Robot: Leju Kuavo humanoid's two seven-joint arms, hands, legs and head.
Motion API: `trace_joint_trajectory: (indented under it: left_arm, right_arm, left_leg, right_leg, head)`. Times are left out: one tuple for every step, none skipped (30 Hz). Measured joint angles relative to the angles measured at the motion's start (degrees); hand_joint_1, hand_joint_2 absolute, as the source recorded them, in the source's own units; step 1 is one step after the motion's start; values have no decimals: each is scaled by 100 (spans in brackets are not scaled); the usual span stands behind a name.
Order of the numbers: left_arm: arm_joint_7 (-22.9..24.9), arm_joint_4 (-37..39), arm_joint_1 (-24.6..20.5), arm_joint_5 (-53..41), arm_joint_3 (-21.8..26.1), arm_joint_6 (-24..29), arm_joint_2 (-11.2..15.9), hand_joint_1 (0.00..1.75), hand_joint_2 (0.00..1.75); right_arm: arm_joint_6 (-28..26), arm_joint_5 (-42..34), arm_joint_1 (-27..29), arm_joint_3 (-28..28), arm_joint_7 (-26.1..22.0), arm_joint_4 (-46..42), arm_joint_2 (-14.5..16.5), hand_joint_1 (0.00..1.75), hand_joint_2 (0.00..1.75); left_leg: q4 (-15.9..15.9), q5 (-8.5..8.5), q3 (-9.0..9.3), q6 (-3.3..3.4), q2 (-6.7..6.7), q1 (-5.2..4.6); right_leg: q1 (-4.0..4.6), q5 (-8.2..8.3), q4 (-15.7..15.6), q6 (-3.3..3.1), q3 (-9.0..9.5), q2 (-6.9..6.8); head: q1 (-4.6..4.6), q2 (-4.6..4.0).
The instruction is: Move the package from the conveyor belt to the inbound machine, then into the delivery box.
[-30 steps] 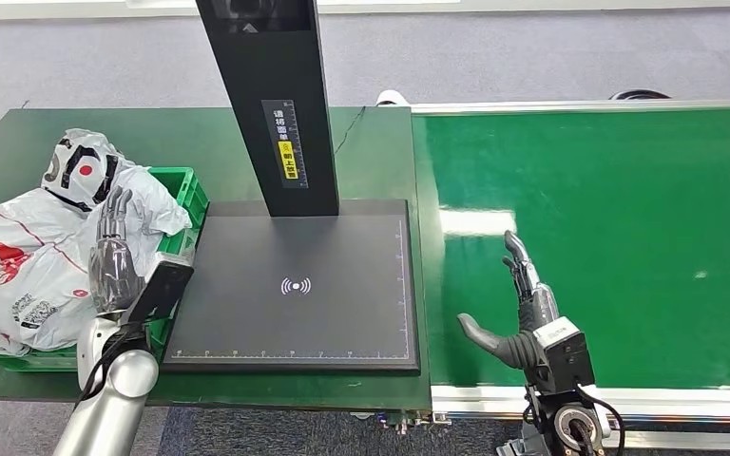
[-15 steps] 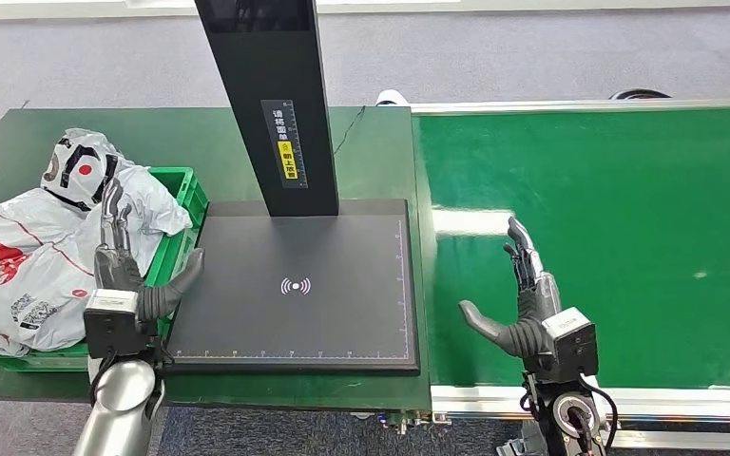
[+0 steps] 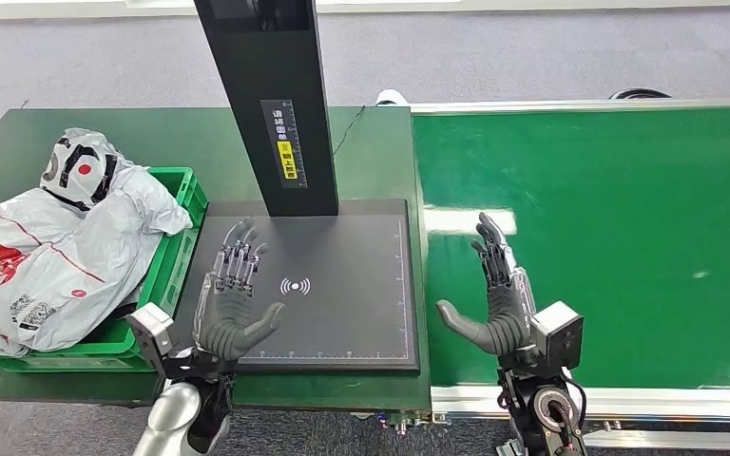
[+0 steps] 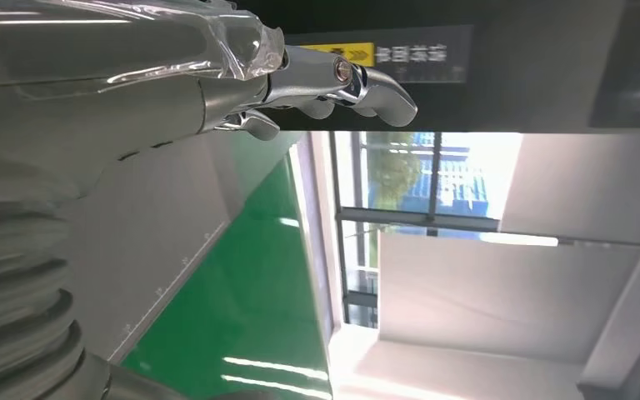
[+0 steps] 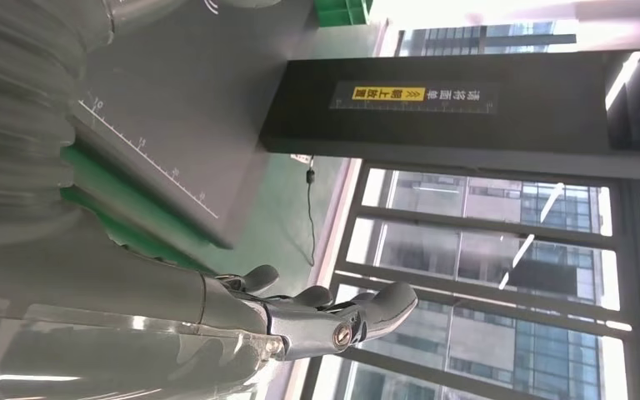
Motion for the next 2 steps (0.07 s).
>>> trace_joint_trajectory:
  left_arm:
    - [0, 28, 3, 3, -13, -8, -10, 0, 175]
    - [0, 40, 5, 5, -16, -10, -15, 0, 175]
  right_arm:
    - [1, -2, 0, 13, 1, 8, 4, 0, 175]
    - [1, -3, -1, 18, 1, 12, 5, 0, 175]
  left_leg:
    - [0, 0, 0, 0, 0, 0]
    - [0, 0, 0, 0, 0, 0]
  right_leg:
    - [0, 0, 0, 0, 0, 0]
    - [0, 0, 0, 0, 0, 0]
  head:
    - [0, 0]
    - [0, 0]
